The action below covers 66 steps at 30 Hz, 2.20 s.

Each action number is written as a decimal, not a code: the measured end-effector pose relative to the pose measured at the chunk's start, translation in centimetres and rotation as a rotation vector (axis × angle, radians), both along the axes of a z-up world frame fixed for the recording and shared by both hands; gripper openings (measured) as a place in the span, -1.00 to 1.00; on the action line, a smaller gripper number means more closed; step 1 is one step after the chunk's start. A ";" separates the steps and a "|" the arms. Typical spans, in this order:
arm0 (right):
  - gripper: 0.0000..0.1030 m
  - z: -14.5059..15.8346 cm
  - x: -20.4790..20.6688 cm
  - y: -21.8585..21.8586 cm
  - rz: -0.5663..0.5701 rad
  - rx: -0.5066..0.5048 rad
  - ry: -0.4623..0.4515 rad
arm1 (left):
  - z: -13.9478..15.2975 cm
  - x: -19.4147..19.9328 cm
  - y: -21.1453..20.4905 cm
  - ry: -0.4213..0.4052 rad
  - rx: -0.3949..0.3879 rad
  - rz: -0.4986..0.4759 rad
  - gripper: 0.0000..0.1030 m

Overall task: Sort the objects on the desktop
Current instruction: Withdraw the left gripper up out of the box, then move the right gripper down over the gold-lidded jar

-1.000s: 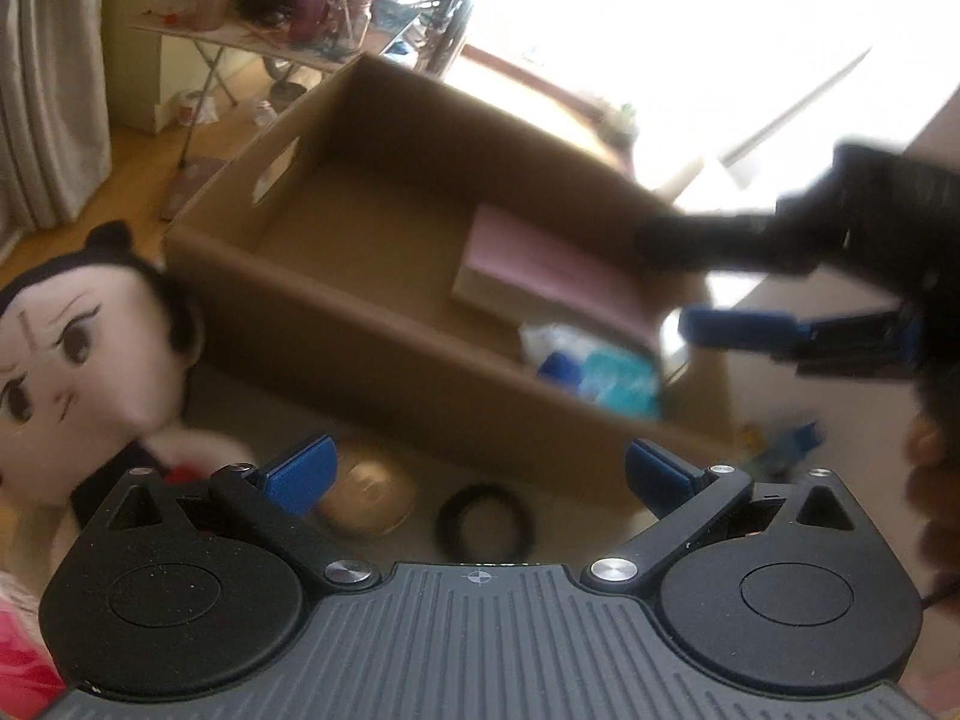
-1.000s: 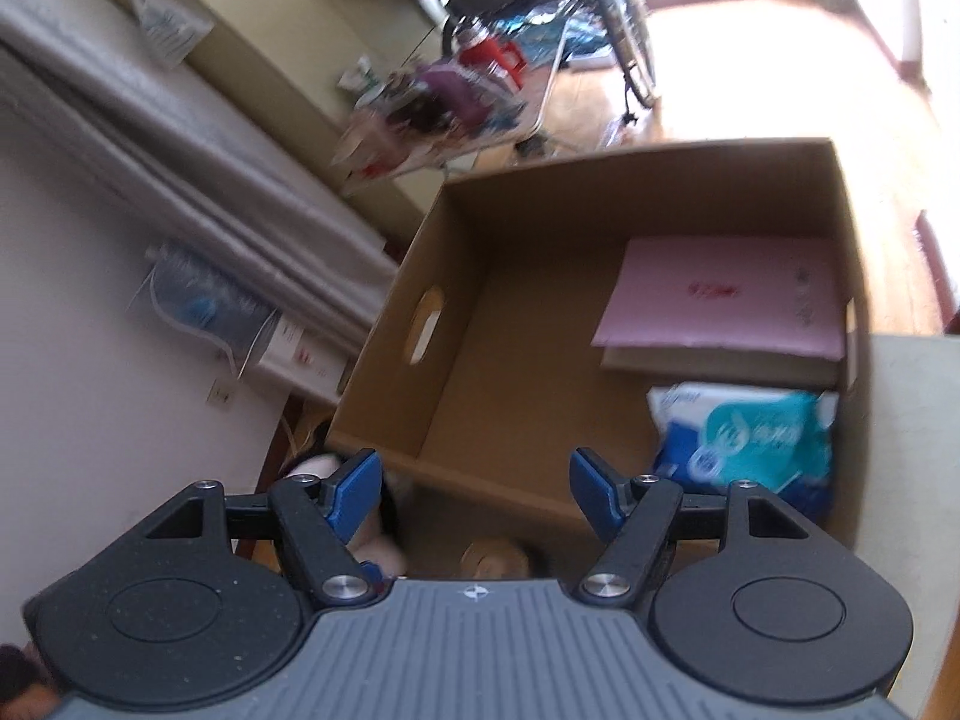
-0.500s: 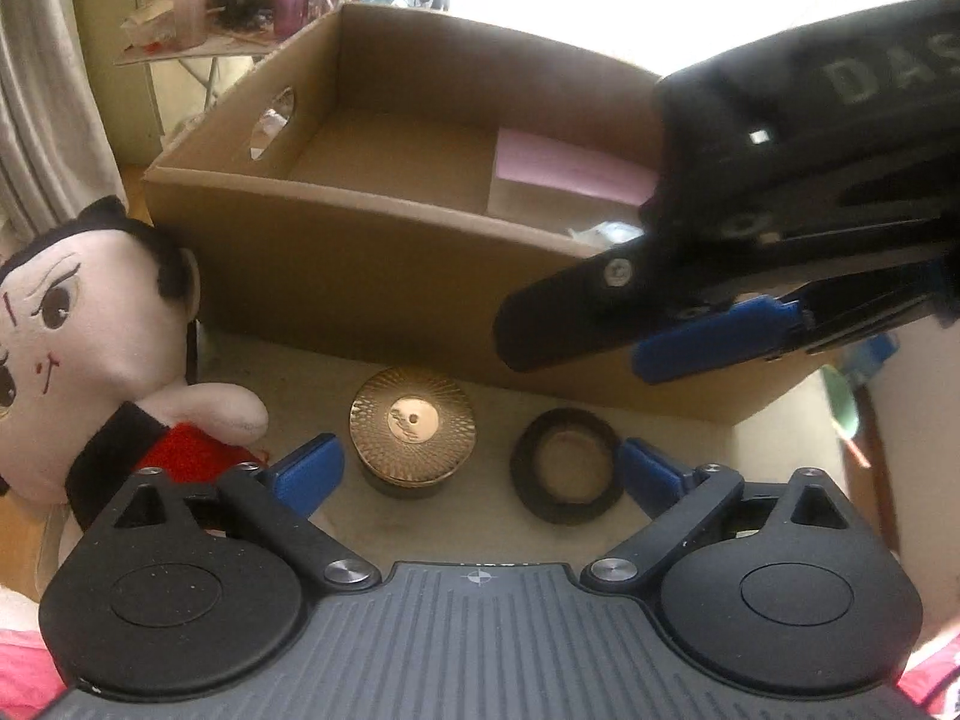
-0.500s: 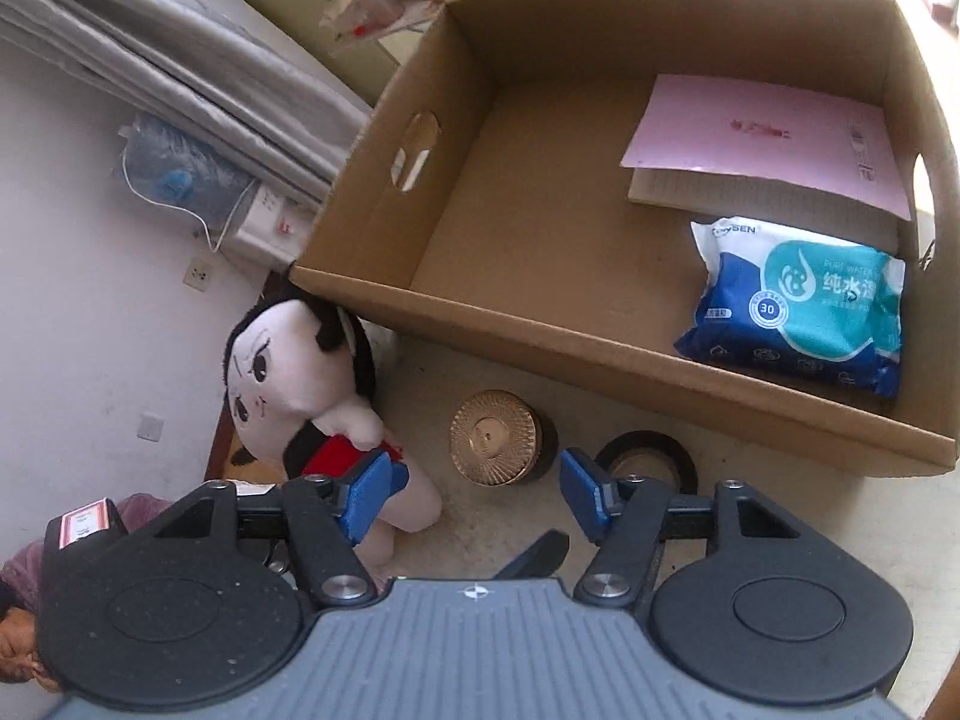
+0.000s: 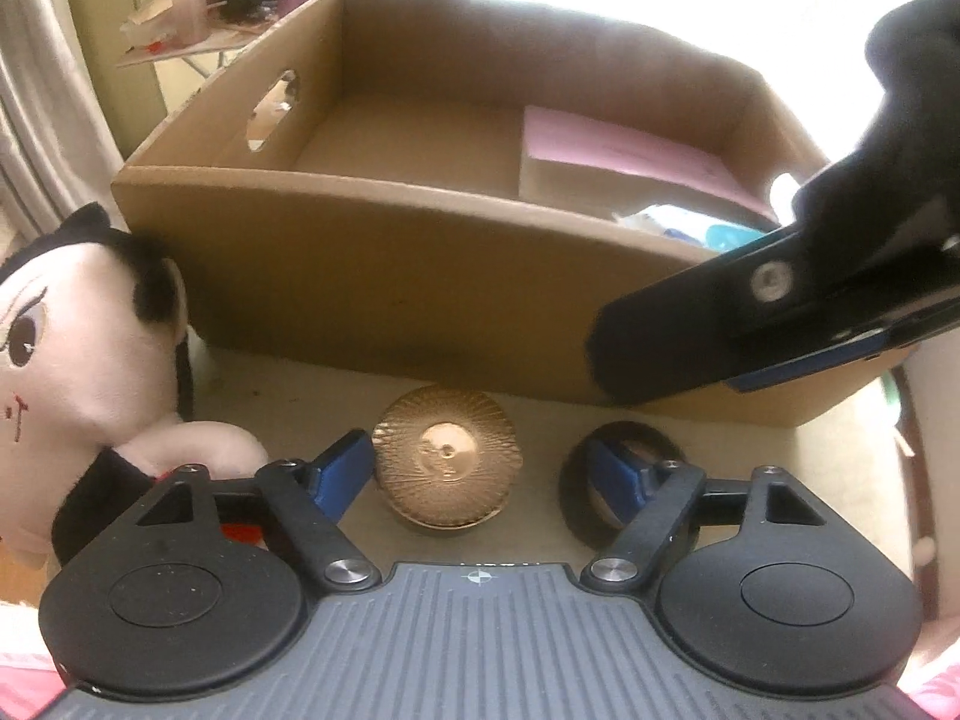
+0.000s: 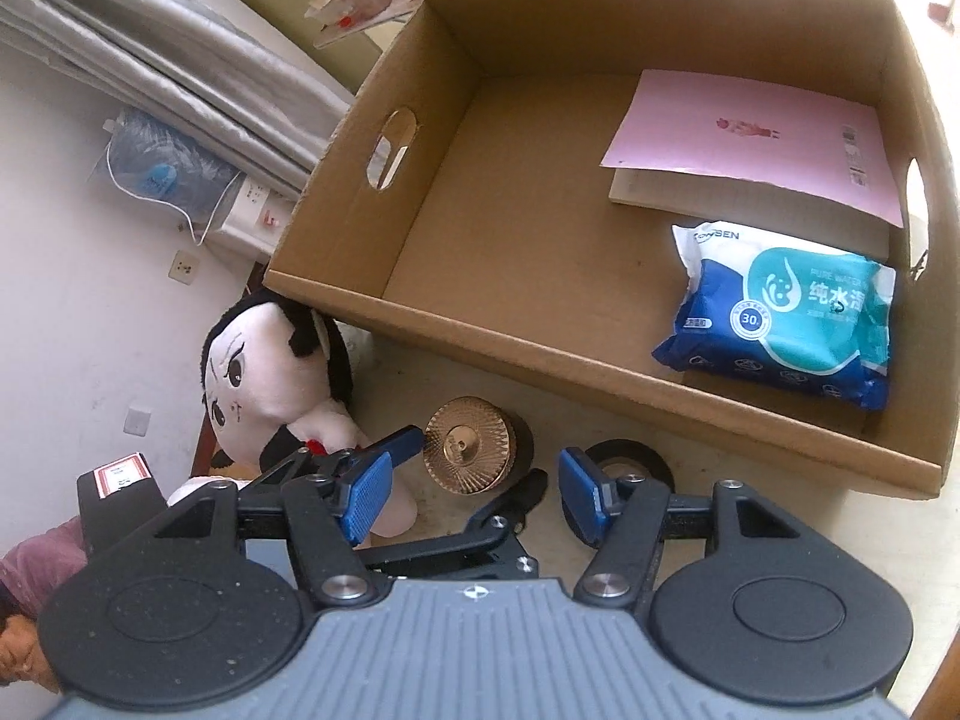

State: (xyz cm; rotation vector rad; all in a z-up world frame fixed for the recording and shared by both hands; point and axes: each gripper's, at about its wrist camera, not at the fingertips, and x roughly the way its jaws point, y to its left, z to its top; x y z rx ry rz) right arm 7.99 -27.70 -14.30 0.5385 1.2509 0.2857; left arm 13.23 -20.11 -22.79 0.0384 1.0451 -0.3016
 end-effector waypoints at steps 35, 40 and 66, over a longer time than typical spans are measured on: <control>0.26 -0.3 -1.0 -0.9 -0.003 0.039 0.021 | -0.5 -5.7 -0.6 0.012 0.018 -0.123 0.13; 0.26 -0.3 -1.3 -0.6 0.001 0.039 0.022 | -0.6 -5.7 -0.1 -0.007 -0.010 -0.124 0.16; 0.27 -0.1 -1.4 1.8 0.059 -0.009 0.015 | 0.9 -7.5 2.0 -0.122 -0.124 -0.100 1.00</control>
